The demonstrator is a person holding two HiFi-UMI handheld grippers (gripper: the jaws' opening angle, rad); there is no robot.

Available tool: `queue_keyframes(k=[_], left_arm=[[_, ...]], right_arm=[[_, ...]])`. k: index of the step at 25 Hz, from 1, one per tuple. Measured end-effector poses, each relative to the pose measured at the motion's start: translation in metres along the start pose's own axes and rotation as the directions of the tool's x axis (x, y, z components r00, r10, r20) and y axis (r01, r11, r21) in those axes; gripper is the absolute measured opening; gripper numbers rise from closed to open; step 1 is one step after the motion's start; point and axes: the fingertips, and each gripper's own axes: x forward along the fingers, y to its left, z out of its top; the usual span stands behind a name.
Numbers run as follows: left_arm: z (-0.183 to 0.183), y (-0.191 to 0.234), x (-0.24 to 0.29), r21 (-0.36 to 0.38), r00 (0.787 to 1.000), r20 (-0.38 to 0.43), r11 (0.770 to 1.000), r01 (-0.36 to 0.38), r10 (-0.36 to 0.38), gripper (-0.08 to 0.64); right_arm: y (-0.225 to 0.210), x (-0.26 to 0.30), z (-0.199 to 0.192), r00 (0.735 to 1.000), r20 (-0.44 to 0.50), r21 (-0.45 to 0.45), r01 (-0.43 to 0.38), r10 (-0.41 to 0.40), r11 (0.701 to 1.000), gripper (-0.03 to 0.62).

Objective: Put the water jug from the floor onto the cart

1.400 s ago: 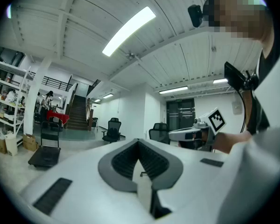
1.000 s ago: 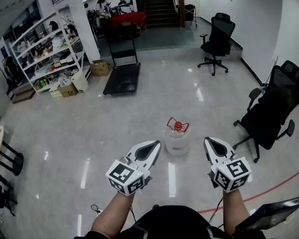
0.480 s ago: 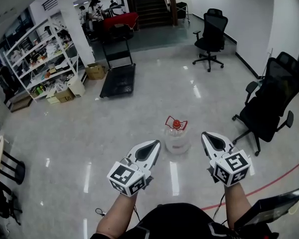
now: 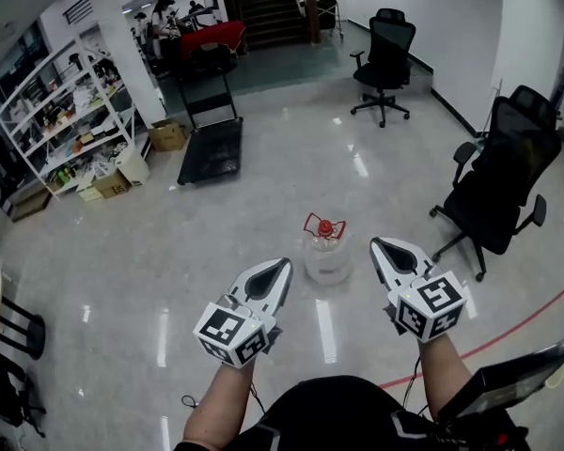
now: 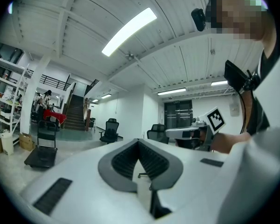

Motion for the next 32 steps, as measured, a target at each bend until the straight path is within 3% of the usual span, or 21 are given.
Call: queue_keyframes(k=[13,23,32], left_arm=[[-0.003,0.019,-0.005,-0.023,1.000,0.005,1.000,0.000,0.000,-0.009],[-0.017,0.059,-0.012,-0.050,1.000,0.010,0.998,0.030,-0.029,-0.009],[-0.030,0.100,0.035,-0.052,0.999,-0.013,0.998,0.039,-0.040,-0.009]], right_arm=[[0.004,0.013,-0.001,1.000,-0.003,0.003,0.025,-0.025,1.000,0.003],[0.011,0.045,-0.010,0.997,-0.020,-0.009,0.071,-0.071,0.997,0.003],[-0.026,0.094,-0.027,0.996,-0.029,0.026,0.083,-0.082,0.996,0.005]])
